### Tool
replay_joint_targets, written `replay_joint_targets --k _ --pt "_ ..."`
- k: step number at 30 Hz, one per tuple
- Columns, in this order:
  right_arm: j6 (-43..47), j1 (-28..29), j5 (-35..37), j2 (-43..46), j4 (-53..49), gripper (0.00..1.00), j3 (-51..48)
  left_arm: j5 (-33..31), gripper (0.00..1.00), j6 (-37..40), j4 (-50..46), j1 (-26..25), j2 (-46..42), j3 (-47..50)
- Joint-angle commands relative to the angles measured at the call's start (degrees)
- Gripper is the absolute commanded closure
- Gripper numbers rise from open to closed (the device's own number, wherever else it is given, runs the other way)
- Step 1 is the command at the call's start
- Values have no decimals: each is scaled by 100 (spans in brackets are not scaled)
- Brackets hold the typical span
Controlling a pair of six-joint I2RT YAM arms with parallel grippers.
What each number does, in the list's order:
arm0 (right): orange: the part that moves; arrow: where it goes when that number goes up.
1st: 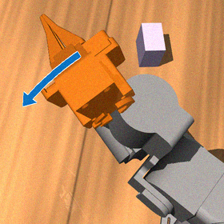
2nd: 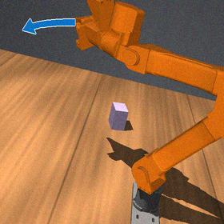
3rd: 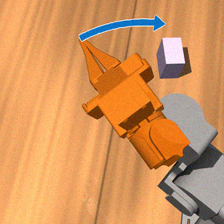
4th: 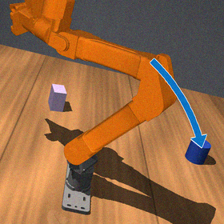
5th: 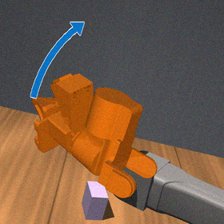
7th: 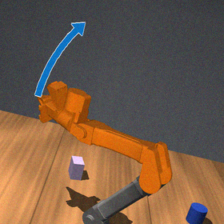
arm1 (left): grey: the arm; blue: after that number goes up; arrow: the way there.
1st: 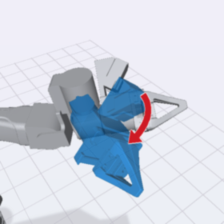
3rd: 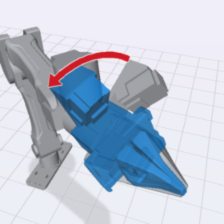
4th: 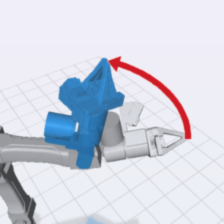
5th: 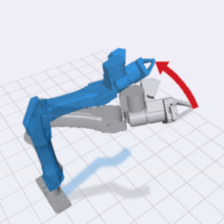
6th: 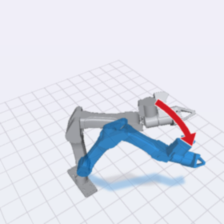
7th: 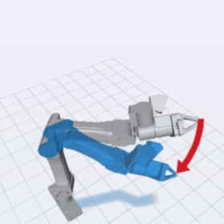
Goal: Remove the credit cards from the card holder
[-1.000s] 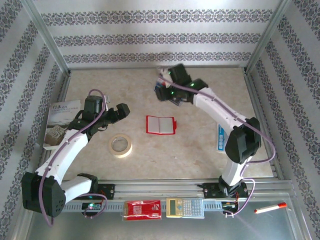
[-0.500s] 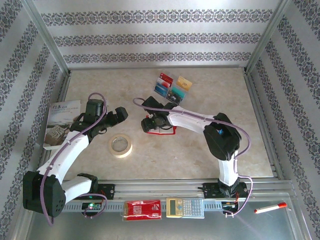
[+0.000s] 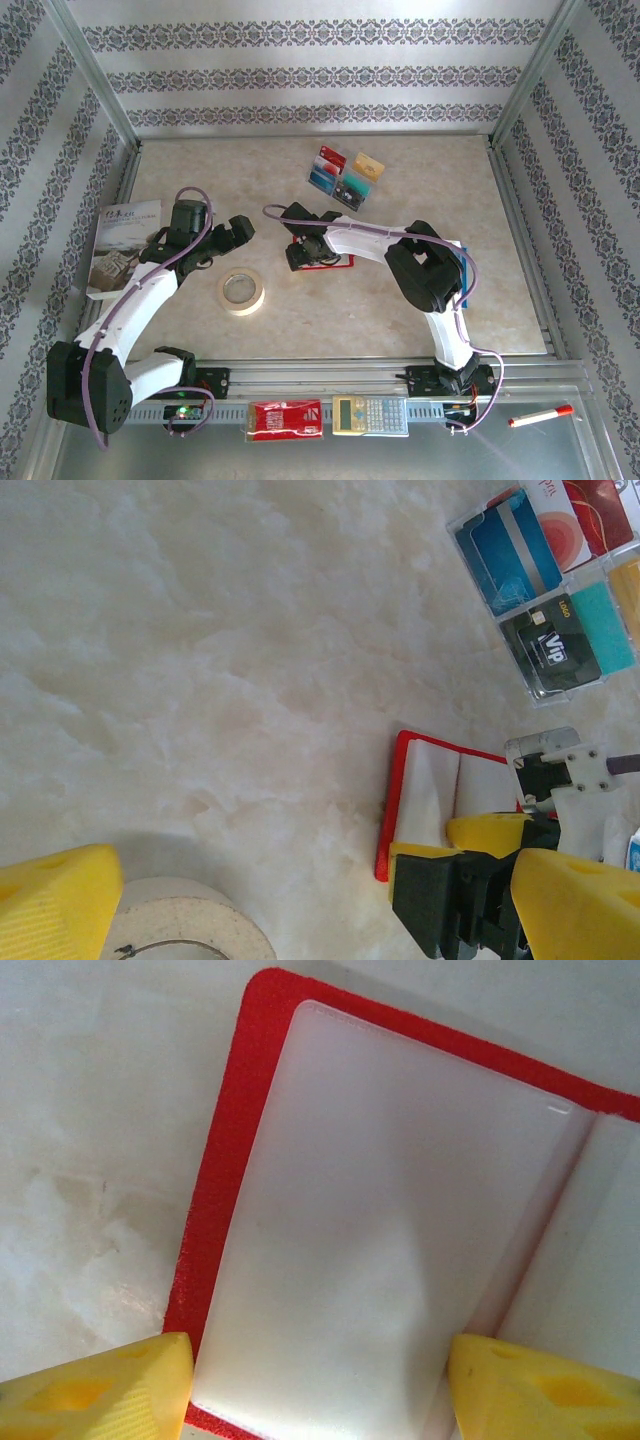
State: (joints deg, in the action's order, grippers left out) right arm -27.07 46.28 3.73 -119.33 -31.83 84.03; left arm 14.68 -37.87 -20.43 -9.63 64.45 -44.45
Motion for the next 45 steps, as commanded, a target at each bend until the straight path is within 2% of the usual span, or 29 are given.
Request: replay_joint_targets --k 1,4,10,18,25,31,34,36,37,40,45 --pt "-74 24 60 -327 -147 31 22 71 0 9 12 67 57 67" --pt "-78 -11 24 -391 -152 36 -48 84 0 -18 28 68 67 83" --pt "-136 -197 -443 -256 191 59 -434 114 0 -8 21 67 70 93" --pt "-50 -252 -611 -105 293 65 -414 133 0 -24 39 75 90 46" --pt "-16 -253 -442 910 405 43 -164 -136 0 38 -106 75 -61 -181" --pt "203 -384 382 2436 724 36 -372 -1027 0 309 -151 92 -363 -385" --pt "496 -534 1126 3314 1051 31 -848 -1533 0 536 -45 100 -518 -383" --pt "916 -623 1891 3957 1584 23 -1417 -1970 0 647 68 110 -628 -320" --pt "1155 -685 2326 4281 1972 16 -1783 -2220 0 744 200 110 -694 -242" --pt "1814 -1040 3009 5030 2899 3 -2717 -2957 0 887 646 128 -904 58" --pt "2038 -1853 3428 5806 3208 2 -3646 -3937 0 1532 2111 151 -1290 1010"
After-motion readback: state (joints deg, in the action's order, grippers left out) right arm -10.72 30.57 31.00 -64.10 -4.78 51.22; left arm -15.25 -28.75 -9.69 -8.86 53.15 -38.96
